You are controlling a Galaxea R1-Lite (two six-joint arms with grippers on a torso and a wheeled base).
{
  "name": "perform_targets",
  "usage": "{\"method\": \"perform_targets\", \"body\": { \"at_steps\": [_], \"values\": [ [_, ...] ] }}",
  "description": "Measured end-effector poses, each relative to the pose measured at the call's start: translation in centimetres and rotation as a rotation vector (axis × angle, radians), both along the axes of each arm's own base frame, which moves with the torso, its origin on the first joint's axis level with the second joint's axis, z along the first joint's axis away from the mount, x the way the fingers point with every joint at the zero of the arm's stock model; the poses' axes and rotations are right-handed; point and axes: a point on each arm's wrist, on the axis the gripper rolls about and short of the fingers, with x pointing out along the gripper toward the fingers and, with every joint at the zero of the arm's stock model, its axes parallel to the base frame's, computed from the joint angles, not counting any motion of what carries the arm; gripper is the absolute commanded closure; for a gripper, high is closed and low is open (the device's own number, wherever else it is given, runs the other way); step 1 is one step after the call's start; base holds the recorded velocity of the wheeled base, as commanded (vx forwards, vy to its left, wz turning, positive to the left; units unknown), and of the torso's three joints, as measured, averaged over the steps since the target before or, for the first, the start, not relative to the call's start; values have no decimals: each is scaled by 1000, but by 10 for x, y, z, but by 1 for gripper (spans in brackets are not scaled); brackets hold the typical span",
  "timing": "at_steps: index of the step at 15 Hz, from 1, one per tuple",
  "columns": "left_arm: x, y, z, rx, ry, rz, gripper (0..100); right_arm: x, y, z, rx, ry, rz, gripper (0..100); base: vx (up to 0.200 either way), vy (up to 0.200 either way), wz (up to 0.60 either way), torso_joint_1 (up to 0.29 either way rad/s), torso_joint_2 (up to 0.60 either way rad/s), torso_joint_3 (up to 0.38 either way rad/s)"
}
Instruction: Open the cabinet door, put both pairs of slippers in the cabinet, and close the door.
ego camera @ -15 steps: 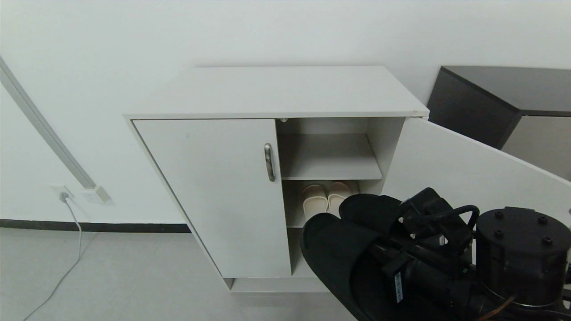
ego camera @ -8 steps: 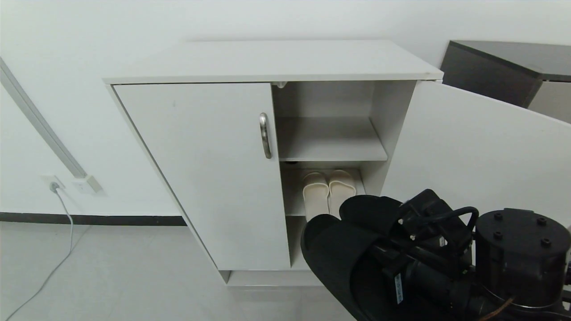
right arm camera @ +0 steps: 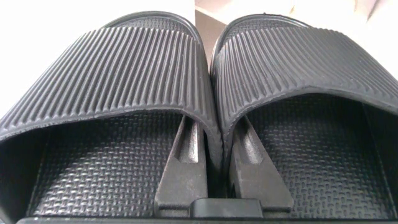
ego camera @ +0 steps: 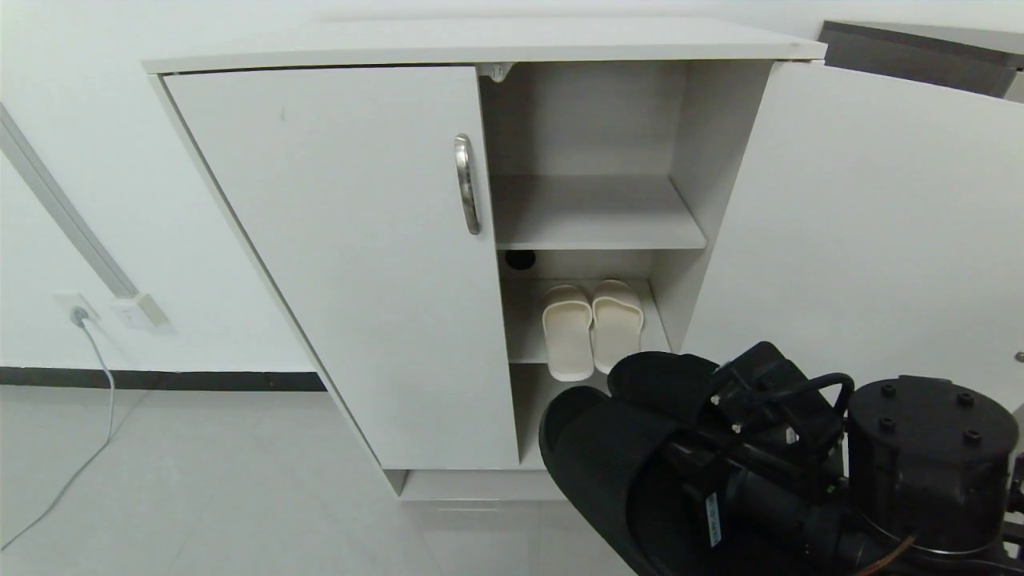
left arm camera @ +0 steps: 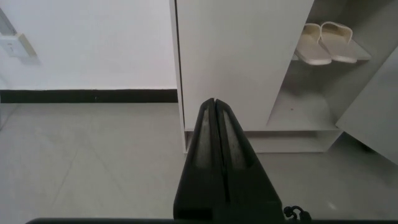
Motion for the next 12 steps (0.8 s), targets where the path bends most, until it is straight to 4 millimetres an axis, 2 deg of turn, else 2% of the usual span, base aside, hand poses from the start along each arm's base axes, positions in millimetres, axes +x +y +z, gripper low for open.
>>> {"method": "perform_targets", "body": {
  "at_steps": [5,7,9,12],
  "values": [
    [0,0,0,2,-1,4,100,2,3,-3,-9,-18,-9,100,0,0,0,-2,25,17],
    [0,0,0,5,-2,6,100,7,7,1,-25,-57,-118,100,0,0,0,0,0,0],
    [0,0,0,6,-1,6,100,15,24,13,12,-97,-281,100,0,0,0,0,0,0],
    [0,0,0,4,-1,3,100,27,56,31,73,-83,-368,100,0,0,0,0,0,0]
  ]
}}
